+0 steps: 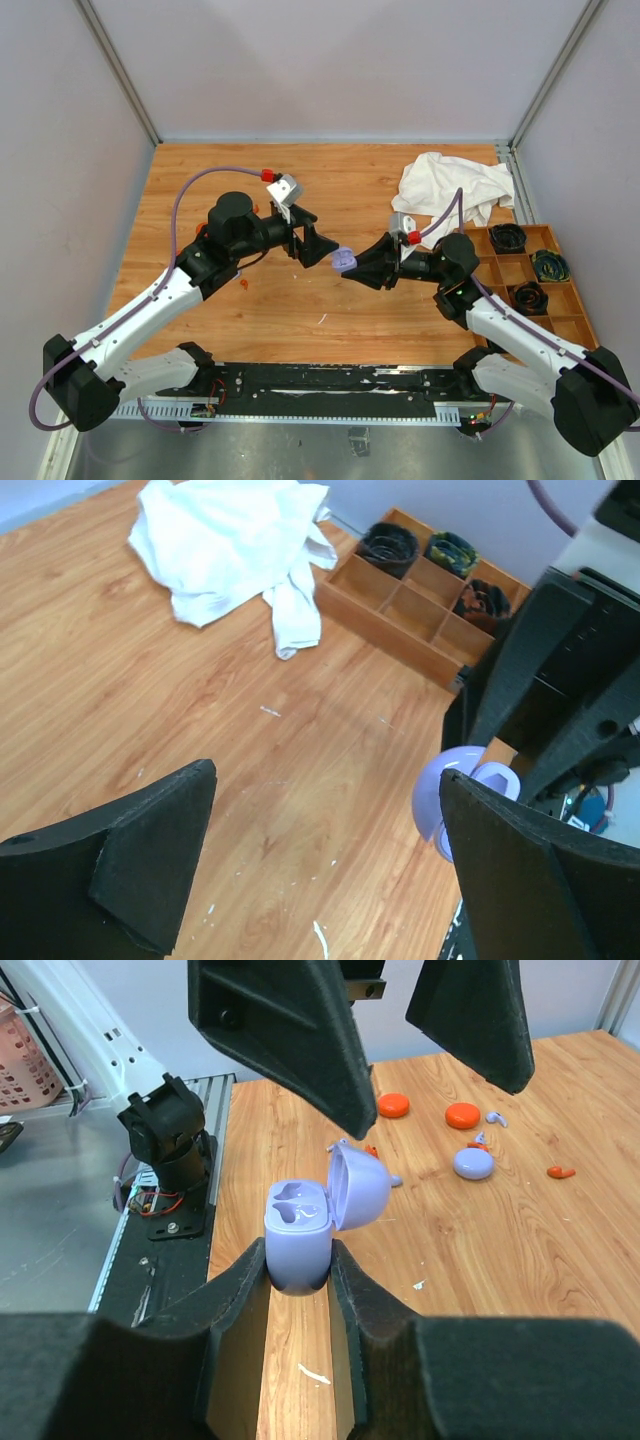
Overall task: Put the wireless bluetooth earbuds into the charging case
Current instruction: Open the charging case, then pick up the earbud from the center of the board.
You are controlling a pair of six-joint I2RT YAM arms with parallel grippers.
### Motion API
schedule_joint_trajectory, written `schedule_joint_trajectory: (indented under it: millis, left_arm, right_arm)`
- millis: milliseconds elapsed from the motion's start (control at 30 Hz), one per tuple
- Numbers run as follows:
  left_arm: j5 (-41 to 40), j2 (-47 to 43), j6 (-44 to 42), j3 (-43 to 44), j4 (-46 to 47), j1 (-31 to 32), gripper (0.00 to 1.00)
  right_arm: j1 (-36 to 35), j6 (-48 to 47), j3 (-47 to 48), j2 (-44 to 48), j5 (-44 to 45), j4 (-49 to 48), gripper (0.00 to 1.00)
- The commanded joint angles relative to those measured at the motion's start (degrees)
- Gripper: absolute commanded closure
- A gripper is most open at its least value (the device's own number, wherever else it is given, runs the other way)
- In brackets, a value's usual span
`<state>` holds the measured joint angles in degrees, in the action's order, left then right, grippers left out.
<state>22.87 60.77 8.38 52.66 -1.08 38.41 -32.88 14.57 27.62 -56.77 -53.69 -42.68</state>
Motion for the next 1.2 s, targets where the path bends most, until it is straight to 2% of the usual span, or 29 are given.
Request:
schedule_joint_trajectory:
  millis: [0, 167, 300, 367, 533, 900, 1067, 1167]
  left_arm:
    - [-7.47, -1.12, 3.04, 2.29, -2.98, -0.43, 0.01]
    - [-15.06, -0.18, 7.27, 1.97, -10.07, -1.62, 0.01]
    - [-28.85, 1.46, 15.69, 1.02, -17.99, -3.12, 0.01]
    - [-32.83, 1.34, 17.77, -0.89, -20.01, -4.06, 0.01]
    - [-35.28, -1.18, 23.30, -7.93, -20.77, -8.95, 0.01]
    - [-44.04, -2.09, 33.50, -16.27, -26.15, -22.24, 0.01]
    - [-43.68, -2.37, 34.84, -20.02, -24.69, -30.73, 0.02]
    - [-44.23, -1.61, 34.95, -20.83, -24.71, -33.70, 0.06]
  right_arm:
    - [-1.06, -2.97, -0.34, 1.74, 2.01, 1.86, 0.96]
    - [-1.07, -4.55, -1.26, 2.10, 4.03, 3.69, 0.96]
    - [-1.06, -5.28, -2.05, 2.43, 5.16, 4.61, 0.96]
    - [-1.04, -5.49, -2.66, 2.82, 5.99, 4.60, 0.96]
    - [-1.07, -5.42, -4.06, 2.84, 7.43, 3.95, 0.96]
    - [-1.82, -4.86, -6.06, 3.21, 9.73, 1.17, 0.95]
    - [-3.22, -6.39, -5.82, 3.59, 11.33, 3.05, 0.94]
    - [-3.71, -6.90, -5.76, 3.77, 11.96, 3.60, 0.93]
